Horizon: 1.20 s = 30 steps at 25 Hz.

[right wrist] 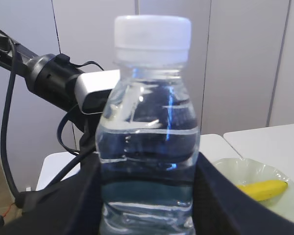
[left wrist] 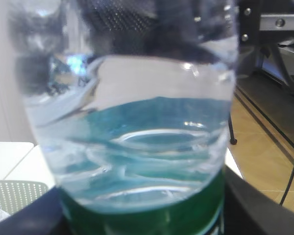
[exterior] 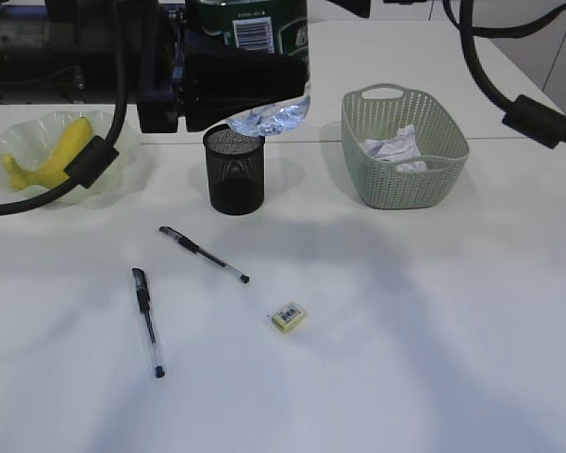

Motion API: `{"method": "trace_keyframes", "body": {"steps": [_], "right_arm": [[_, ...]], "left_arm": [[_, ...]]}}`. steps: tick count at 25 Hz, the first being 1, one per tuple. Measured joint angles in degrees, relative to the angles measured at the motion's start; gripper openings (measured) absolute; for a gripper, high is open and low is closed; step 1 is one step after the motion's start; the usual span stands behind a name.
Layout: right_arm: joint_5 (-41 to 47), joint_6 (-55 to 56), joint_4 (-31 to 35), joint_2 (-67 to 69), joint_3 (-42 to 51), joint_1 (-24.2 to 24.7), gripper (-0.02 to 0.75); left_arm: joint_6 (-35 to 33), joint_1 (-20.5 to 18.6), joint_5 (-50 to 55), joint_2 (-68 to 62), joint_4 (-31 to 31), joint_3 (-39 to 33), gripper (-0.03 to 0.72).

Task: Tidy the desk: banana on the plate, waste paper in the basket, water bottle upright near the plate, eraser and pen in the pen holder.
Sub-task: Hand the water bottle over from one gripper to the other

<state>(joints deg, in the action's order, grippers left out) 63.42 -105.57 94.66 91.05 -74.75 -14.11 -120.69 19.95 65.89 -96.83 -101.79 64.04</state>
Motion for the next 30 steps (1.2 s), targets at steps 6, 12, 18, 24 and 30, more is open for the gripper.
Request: {"method": "trace_keyframes", "body": {"steps": [6, 12, 18, 24, 30], "right_arm": [[-0.21, 0.0, -0.09, 0.0, 0.0, 0.0, 0.39], [-0.5, -0.04, -0.22, 0.0, 0.0, 0.23, 0.393], [-0.04, 1.2, -1.14, 0.0, 0.0, 2.27, 0.394], [-2.17, 4.27, -3.1, 0.0, 0.0, 3.88, 0.363], [-4.5, 4.89, -1.71, 0.0, -0.22, 4.54, 0.336]], "left_arm": [[-0.74, 0.0, -0.35, 0.0, -0.02, 0.0, 0.429], [-0.81, -0.48, -0.49, 0.0, -0.02, 0.0, 0.424], [-1.35, -2.81, -0.49, 0.0, 0.27, 0.13, 0.421], [-2.1, -5.25, -1.03, 0.0, 1.09, 0.13, 0.411], [-2.58, -5.53, -1.02, -0.19, 2.59, 0.13, 0.406]]}}
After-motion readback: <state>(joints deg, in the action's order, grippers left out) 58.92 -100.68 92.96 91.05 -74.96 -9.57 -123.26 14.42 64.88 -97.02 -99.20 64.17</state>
